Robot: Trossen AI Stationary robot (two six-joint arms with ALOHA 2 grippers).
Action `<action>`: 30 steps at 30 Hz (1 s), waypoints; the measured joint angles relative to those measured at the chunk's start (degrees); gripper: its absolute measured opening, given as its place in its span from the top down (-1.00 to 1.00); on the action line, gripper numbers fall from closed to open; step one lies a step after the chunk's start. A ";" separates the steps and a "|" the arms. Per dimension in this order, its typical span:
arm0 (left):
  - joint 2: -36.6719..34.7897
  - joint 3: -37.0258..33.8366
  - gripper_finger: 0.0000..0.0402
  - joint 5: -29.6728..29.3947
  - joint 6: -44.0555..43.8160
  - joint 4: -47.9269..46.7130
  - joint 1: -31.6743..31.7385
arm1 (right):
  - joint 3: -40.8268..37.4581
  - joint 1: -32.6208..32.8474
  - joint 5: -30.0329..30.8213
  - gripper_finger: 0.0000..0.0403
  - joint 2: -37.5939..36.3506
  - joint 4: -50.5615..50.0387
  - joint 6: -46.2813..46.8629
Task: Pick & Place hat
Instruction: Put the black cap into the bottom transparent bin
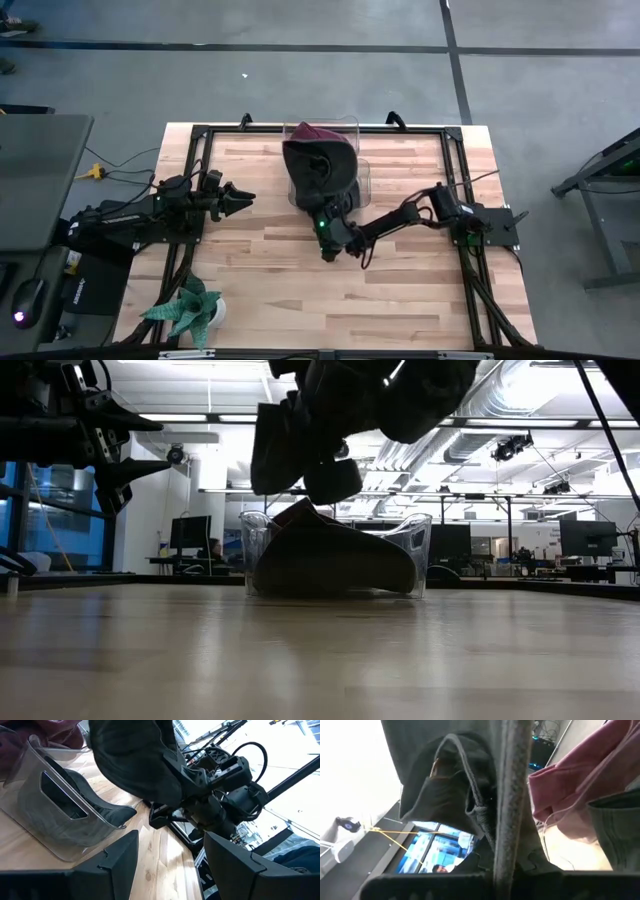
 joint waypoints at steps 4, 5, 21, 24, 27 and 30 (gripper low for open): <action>0.01 0.00 -0.09 0.00 -0.01 -0.01 0.00 | -0.02 0.34 0.35 0.95 0.00 0.66 -0.03; 0.01 0.00 -0.09 0.00 -0.01 0.00 0.00 | -0.02 0.31 0.42 0.96 0.00 1.26 -0.24; 0.02 0.00 -0.09 -0.01 -0.02 -0.01 0.01 | -0.22 0.97 4.89 0.98 -0.99 5.90 -11.11; 0.01 -0.01 -0.09 -0.01 -0.01 -0.01 0.00 | -0.22 1.64 4.86 0.98 -3.72 2.16 -16.16; 0.02 0.00 -0.09 -0.01 0.00 0.00 -0.01 | -0.22 2.10 4.58 0.98 -8.42 -6.45 -22.65; 0.02 0.00 -0.09 -0.01 -0.02 0.00 0.00 | -0.19 2.42 2.52 0.98 -14.48 -19.77 -26.08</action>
